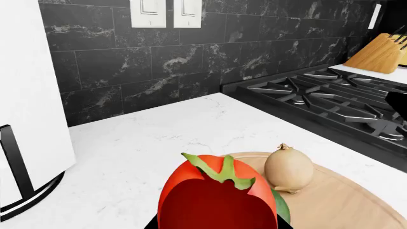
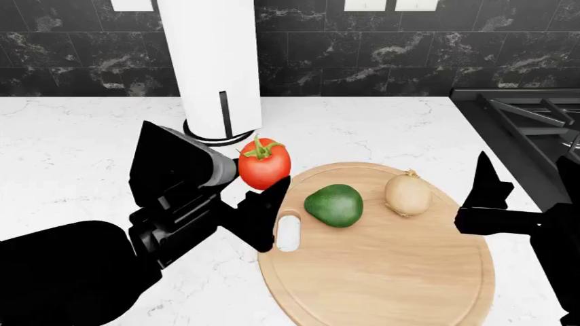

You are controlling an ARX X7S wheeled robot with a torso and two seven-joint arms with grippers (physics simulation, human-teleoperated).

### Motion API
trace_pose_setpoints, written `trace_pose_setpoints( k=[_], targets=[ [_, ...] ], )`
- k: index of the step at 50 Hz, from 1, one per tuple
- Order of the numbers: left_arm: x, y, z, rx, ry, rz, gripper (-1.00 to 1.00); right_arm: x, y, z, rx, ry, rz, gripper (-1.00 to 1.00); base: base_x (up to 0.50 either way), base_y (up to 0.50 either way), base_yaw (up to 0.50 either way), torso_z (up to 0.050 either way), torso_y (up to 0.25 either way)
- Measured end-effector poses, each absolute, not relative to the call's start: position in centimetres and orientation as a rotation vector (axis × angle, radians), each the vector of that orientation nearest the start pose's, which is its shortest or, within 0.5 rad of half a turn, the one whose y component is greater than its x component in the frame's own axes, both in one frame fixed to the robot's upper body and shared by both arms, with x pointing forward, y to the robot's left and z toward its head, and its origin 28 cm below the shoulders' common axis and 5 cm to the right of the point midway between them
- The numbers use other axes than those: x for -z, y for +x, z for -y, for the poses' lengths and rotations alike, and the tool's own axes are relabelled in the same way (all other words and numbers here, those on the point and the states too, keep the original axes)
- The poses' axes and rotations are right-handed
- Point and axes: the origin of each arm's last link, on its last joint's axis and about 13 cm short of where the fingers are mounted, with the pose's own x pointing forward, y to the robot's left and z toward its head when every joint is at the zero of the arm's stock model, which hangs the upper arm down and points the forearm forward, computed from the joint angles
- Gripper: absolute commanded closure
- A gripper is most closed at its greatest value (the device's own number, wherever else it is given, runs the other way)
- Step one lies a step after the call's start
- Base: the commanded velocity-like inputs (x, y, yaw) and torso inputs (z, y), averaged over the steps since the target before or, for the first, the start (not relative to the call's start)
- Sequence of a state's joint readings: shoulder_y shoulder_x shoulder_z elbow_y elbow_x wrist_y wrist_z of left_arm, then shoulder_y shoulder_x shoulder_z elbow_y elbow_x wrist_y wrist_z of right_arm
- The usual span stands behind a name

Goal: Place the avocado, onion, tomato and bell pepper on the cutting board.

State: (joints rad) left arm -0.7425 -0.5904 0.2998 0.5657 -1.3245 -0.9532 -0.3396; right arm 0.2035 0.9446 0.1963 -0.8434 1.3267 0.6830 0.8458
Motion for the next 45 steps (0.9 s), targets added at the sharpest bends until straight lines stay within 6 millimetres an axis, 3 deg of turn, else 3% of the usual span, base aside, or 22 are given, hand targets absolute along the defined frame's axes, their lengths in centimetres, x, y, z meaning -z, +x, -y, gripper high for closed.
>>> trace_pose_setpoints(
  k=[25,45],
  targets=[
    [-21.6,20.6,-20.9,0.951,0.080,-0.104,1.00,-22.5,16.9,17.2,0.115,-0.010,0.072,-1.00,0.00,0.00,0.00,0.000,0.000],
    [-20.4,19.7,-19.9,1.063,0.074,-0.182,1.00,-22.3,16.9,17.2,0.112,-0.003,0.072,-1.00,0.00,0.00,0.00,0.000,0.000]
  ],
)
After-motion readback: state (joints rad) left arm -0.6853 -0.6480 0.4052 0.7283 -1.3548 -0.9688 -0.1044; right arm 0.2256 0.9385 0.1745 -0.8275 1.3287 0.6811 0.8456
